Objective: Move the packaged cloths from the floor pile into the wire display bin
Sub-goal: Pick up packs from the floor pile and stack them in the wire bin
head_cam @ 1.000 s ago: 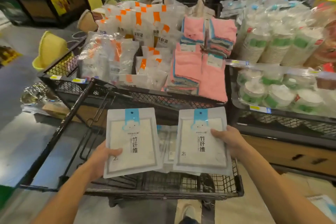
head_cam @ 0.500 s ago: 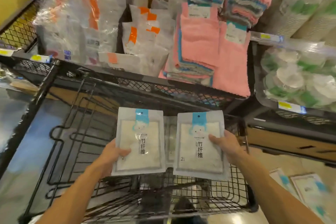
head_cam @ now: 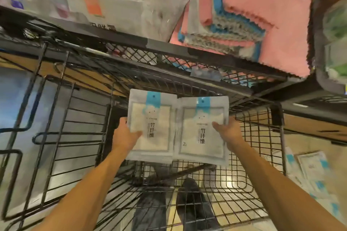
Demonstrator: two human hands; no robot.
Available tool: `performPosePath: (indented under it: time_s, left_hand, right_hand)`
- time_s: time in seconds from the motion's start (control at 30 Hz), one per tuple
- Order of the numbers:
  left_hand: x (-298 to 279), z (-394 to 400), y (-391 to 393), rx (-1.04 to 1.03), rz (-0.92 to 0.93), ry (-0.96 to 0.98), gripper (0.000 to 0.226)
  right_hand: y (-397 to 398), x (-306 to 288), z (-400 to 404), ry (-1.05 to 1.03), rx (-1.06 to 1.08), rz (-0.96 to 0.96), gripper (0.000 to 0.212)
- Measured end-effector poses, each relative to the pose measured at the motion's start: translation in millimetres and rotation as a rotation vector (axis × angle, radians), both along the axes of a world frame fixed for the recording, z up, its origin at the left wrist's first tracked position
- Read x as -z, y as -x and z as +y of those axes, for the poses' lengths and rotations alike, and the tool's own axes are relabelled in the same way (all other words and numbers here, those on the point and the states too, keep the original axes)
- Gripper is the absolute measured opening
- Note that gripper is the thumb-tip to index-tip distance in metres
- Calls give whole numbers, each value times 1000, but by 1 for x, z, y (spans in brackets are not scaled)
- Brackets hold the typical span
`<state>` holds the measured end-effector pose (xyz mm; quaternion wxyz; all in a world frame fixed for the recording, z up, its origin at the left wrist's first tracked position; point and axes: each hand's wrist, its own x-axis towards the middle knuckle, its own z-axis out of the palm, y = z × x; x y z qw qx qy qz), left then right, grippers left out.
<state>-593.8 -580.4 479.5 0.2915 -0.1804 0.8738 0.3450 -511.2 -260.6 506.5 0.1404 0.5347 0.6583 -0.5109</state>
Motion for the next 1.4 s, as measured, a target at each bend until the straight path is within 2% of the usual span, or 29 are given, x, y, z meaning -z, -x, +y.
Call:
performPosePath:
  time_s: [0.13, 0.3, 0.4, 0.5, 0.57, 0.77, 0.97, 1.1, 1.3, 1.4]
  left_hand:
    - [8, 7, 0, 137, 87, 157, 84]
    - [16, 7, -2, 432, 219, 457, 79]
    - [9, 6, -1, 577, 329, 537, 76]
    - [-10, 7, 0, 636, 420, 531, 77]
    - [-33, 11, -1, 646, 406, 534, 80]
    - [-131, 28, -7, 621, 436, 561, 81]
    - [-232, 48, -21, 583, 487, 544, 79]
    - [-287, 58, -35, 618, 575, 518, 79]
    - [-336, 75, -52, 739, 777, 471, 74]
    - [-345, 93, -65, 847, 832, 386, 73]
  right_hand:
    - [3, 21, -5, -253, -169, -147, 49]
    - [-6, 37, -12, -554, -387, -268, 68]
    - [-4, 25, -8, -680, -502, -304, 79]
    - [-1, 4, 3, -711, -652, -313, 88]
    - [-4, -15, 10, -715, -711, -283, 90]
    - [-7, -96, 18, -733, -842, -134, 91]
    - [-22, -190, 20, -778, -890, -17, 92]
    - [-52, -241, 22, -841, -849, 40, 91]
    - [-125, -293, 32, -897, -648, 31, 91]
    - [-181, -308, 37, -889, -488, -14, 91]
